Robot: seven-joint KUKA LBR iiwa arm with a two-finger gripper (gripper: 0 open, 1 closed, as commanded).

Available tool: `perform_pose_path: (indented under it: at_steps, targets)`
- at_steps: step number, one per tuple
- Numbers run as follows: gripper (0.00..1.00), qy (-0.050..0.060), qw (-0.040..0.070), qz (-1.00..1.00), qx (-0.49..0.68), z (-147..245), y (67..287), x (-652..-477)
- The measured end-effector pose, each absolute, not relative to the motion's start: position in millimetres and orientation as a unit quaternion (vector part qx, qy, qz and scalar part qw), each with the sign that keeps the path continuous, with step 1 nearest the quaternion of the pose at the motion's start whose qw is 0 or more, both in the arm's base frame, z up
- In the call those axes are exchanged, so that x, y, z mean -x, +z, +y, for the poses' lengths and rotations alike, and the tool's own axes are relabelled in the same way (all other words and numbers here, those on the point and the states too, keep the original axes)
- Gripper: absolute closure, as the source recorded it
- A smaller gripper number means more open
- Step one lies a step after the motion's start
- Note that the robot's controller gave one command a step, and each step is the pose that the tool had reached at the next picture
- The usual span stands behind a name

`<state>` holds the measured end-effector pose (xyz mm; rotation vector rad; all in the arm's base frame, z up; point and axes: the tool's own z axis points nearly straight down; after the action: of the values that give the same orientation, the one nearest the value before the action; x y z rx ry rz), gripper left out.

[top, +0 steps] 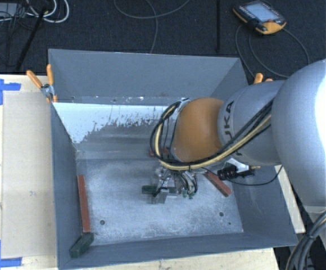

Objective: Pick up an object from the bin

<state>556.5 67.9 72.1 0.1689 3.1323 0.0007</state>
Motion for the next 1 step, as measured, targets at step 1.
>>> perform_pose_path:
  at_steps: [1]
  targets:
    - [1.0, 0.0, 0.002, 0.999, -0.055, 67.7, 72.2, -556.5]
